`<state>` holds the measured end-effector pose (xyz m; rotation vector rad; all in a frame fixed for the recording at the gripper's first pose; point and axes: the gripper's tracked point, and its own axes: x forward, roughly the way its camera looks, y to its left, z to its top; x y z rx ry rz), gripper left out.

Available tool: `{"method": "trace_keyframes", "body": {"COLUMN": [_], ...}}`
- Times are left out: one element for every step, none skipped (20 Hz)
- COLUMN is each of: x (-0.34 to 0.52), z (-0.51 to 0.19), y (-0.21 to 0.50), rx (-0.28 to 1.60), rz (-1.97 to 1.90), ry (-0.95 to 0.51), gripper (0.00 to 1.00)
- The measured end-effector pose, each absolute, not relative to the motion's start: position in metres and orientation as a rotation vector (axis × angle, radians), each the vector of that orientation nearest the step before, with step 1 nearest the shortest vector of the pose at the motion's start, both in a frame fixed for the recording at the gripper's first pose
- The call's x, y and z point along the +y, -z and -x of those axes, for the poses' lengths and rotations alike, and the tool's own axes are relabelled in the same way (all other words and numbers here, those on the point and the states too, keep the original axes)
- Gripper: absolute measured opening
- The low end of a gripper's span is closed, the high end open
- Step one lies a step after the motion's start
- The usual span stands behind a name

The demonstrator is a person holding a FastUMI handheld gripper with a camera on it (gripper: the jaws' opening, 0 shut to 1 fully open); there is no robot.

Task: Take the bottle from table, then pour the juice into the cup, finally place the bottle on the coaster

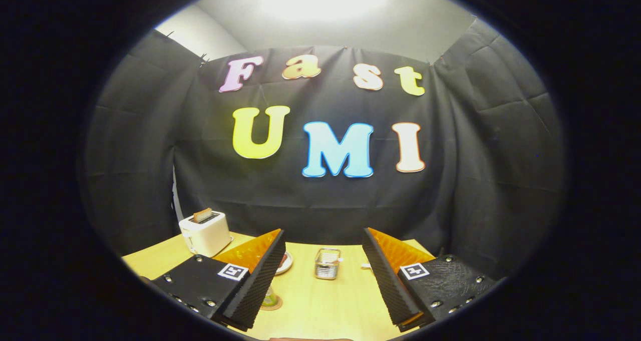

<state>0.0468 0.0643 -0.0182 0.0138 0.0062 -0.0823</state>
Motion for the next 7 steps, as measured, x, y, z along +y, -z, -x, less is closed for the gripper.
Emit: {"method": "trace_keyframes", "body": {"x": [0.057, 0.048, 0.044, 0.039, 0.034, 0.027, 0.02], "z": [-0.043, -0.037, -0.031, -0.025, -0.021, -0.018, -0.015], "y": [0.017, 0.02, 0.021, 0.021, 0.021, 0.02, 0.02], "rx": [0.001, 0.007, 0.008, 0.003, 0.002, -0.001, -0.003], "rz": [-0.011, -0.006, -0.003, 0.002, -0.002, -0.016, -0.041], "ry": [0.089, 0.1, 0.097, 0.089, 0.081, 0.077, 0.071], "gripper": [0.95, 0.95, 0.95, 0.95, 0.95, 0.95, 0.95]}}
